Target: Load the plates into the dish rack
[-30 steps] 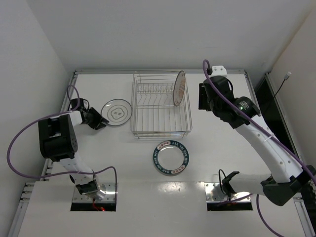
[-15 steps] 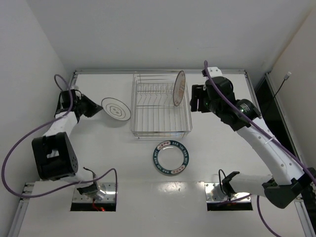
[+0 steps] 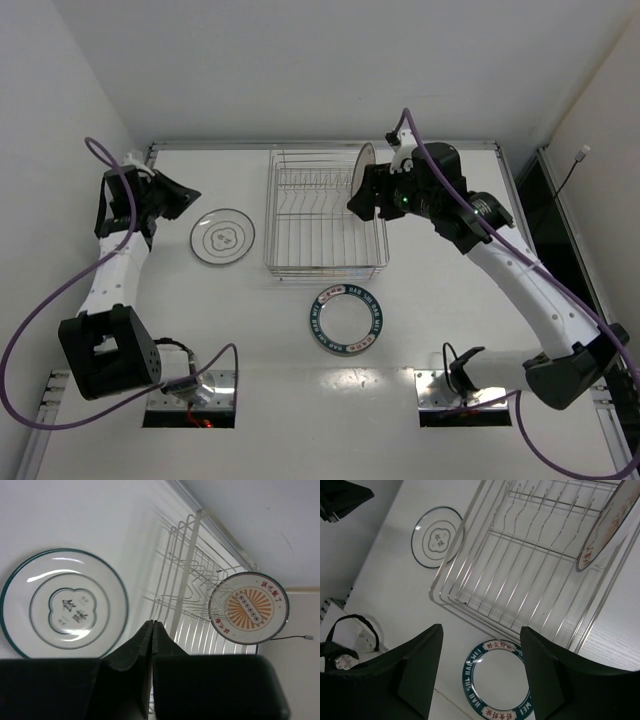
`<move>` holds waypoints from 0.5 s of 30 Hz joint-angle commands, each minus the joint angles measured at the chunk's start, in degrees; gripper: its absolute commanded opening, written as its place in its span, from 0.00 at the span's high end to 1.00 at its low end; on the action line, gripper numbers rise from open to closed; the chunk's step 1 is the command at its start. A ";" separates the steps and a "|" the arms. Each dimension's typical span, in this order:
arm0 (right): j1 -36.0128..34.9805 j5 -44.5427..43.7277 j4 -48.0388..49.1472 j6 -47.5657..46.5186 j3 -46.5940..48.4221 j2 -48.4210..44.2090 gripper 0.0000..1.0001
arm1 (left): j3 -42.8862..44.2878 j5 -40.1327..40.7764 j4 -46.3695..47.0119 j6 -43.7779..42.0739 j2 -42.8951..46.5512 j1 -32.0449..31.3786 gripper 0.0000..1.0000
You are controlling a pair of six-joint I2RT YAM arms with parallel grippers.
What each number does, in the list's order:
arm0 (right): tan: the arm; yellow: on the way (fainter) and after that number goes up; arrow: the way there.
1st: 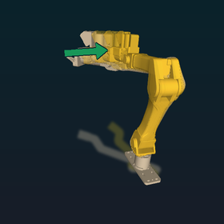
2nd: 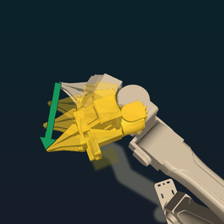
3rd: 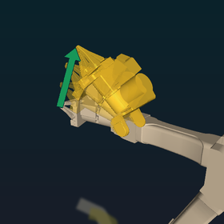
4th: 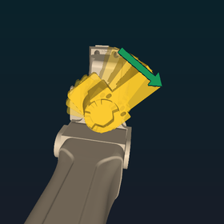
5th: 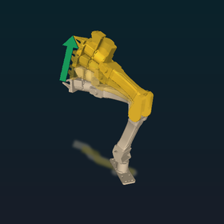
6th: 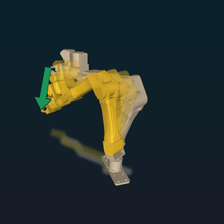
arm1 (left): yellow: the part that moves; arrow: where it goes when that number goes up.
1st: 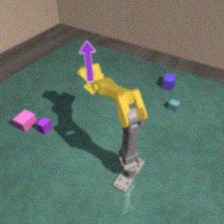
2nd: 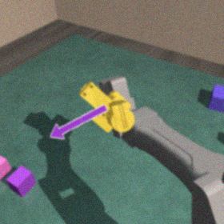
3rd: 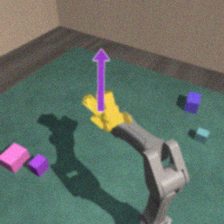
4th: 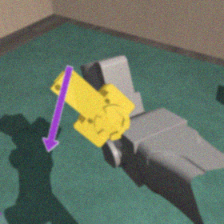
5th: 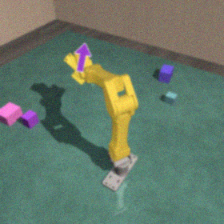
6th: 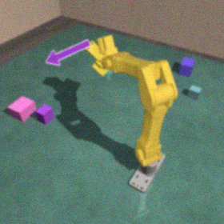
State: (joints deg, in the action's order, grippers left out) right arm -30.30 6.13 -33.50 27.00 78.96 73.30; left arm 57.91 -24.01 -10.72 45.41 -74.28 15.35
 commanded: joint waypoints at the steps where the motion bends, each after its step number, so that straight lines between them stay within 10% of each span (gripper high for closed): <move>1: 0.86 5.21 4.40 1.21 0.14 -0.08 0.40 | -1.21 3.00 -2.10 -1.37 1.16 -0.41 1.00; 8: 2.09 6.88 4.40 1.21 -1.70 -0.08 0.40 | -12.02 3.71 -2.55 -0.22 -3.05 3.19 0.43; 15: 3.14 8.11 4.40 1.21 -2.93 -1.23 0.40 | -16.68 8.45 -2.64 -0.76 -6.14 3.81 0.32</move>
State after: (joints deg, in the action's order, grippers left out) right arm -28.03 12.67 -31.73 27.68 76.18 73.45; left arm 41.74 -18.44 -14.96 45.25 -81.25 18.59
